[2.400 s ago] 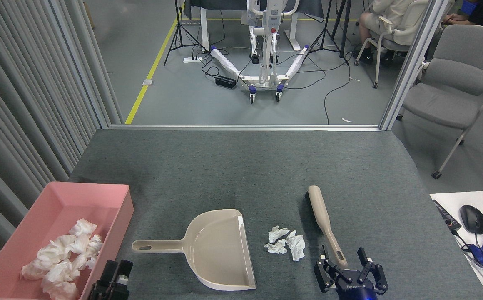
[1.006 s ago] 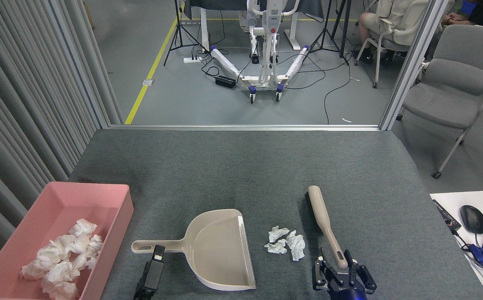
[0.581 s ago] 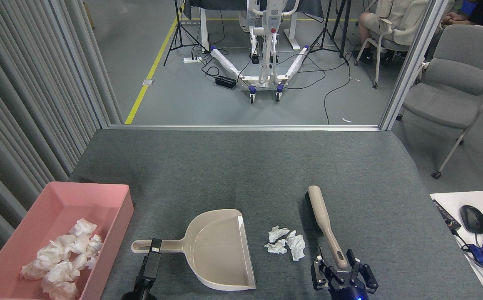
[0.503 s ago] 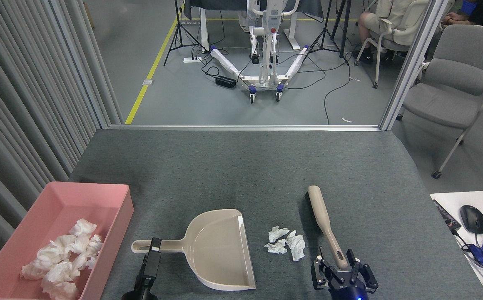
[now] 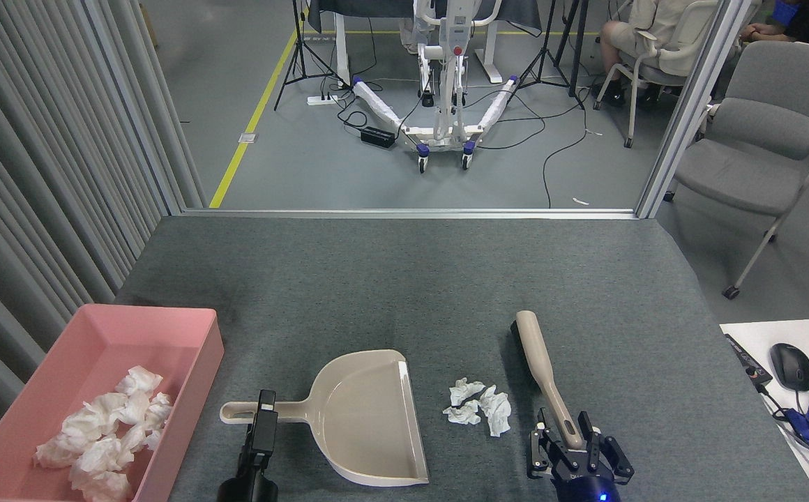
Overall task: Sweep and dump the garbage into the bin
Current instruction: 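Sweep the tissues with the brush into the dustpan held by left gripper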
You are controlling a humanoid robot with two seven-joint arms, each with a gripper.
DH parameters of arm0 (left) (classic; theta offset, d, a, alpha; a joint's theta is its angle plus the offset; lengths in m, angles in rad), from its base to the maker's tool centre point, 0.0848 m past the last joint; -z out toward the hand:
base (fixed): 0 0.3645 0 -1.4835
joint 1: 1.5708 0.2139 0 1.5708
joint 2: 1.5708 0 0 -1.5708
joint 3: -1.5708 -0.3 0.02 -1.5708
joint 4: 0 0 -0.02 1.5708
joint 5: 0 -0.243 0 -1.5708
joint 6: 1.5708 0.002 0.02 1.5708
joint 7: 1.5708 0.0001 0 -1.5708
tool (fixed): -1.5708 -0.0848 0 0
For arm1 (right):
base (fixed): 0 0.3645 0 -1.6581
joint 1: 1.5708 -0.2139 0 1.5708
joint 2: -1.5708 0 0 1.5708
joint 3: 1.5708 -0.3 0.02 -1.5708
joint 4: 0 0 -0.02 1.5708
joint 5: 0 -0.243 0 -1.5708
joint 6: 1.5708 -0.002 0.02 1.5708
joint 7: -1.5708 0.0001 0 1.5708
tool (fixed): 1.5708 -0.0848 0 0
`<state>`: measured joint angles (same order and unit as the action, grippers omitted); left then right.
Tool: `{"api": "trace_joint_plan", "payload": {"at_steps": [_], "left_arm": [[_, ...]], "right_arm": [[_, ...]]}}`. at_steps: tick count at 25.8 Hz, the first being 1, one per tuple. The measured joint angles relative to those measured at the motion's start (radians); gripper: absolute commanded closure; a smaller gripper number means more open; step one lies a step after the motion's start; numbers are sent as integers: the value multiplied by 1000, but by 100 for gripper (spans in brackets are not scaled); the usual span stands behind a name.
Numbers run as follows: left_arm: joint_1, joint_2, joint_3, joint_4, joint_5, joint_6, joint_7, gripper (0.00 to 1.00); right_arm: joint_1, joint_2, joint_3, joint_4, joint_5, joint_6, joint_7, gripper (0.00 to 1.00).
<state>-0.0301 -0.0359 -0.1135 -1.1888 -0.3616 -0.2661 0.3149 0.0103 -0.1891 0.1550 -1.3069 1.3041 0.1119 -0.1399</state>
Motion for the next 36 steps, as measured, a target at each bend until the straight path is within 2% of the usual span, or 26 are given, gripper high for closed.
{"api": "trace_joint_plan", "payload": {"at_steps": [8, 13, 19, 26, 29, 32, 36], "left_arm": [[-25, -4, -1, 36, -4, -1, 29, 29], [-30, -2, -2, 45, -19, -8, 46, 39], [-38, -3, -2, 67, -46, -8, 59, 44], [-42, 0, -2, 79, -50, -13, 62, 54], [-42, 2, -2, 80, -52, -13, 62, 63], [-42, 6, -2, 78, -65, -13, 63, 68], [-43, 8, -2, 77, -76, -27, 64, 80]], "right_arm": [[0, 2, 0, 0, 3, -15, 1, 88], [1, 2, 0, 0, 8, -24, 1, 99], [15, 2, -4, -41, 17, -42, 1, 100], [129, -28, -84, -160, 36, -89, 3, 100], [167, -44, -104, -182, 38, -95, 5, 100], [196, -57, -111, -193, 38, -105, 10, 100], [229, -56, -110, -205, 37, -138, 13, 100]]}}
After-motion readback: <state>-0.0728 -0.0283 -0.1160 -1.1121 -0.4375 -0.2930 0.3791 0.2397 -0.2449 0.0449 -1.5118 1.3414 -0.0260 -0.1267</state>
